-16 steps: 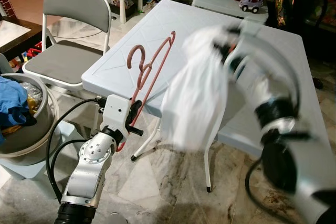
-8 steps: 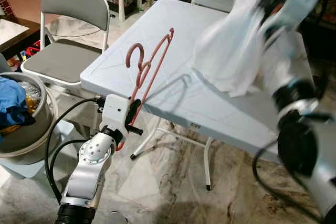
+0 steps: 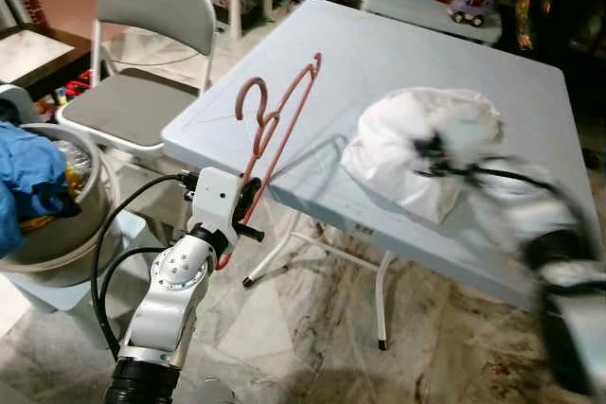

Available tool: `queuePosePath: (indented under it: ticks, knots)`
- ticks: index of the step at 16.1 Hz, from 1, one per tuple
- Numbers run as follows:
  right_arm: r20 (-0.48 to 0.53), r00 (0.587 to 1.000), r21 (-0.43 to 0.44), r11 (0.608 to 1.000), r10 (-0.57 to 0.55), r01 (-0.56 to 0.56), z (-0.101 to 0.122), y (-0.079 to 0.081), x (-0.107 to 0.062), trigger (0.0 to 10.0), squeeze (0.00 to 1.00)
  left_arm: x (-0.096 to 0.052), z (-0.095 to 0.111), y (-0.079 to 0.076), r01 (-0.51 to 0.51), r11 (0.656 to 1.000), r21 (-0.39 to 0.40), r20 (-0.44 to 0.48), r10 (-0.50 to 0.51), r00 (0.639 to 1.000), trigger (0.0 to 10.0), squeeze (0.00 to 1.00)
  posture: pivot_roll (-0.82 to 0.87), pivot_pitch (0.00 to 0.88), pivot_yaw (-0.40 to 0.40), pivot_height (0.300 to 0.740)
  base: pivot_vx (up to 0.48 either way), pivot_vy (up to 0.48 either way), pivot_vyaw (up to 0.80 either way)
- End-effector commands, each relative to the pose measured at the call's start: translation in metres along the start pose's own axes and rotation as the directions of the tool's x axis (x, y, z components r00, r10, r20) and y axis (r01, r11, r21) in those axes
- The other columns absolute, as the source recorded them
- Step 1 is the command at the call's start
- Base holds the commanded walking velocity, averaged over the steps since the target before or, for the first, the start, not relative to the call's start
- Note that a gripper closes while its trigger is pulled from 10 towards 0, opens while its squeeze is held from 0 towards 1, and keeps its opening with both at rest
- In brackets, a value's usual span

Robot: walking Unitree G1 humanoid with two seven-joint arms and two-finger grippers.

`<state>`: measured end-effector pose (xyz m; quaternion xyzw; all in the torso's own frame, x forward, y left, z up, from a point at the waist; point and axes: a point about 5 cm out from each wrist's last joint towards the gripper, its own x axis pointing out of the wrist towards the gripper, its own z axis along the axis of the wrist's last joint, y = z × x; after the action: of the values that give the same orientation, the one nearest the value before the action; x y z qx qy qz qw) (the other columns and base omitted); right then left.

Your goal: Hang hanger

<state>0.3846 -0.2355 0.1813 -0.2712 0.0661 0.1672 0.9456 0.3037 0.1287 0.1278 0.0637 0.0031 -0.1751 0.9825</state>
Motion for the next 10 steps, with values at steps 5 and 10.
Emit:
queuePosePath:
  ticks: [5,10]
  knots:
    - [0.296,0.936,0.071,0.982,-0.188,0.175,0.019,-0.022,-0.044,10.0,1.00,0.011,-0.001,-0.012,0.047,0.999,-0.007,0.007,-0.047,0.999,10.0,0.00,0.26,0.031,-0.124,0.740,0.000,0.000,0.00]
    - [0.274,0.943,0.165,0.975,-0.191,0.150,-0.002,0.012,-0.085,10.0,1.00,0.011,-0.008,-0.022,0.193,0.981,-0.025,-0.023,-0.193,0.981,10.0,0.00,0.23,0.029,-0.122,0.740,0.000,0.000,0.00]
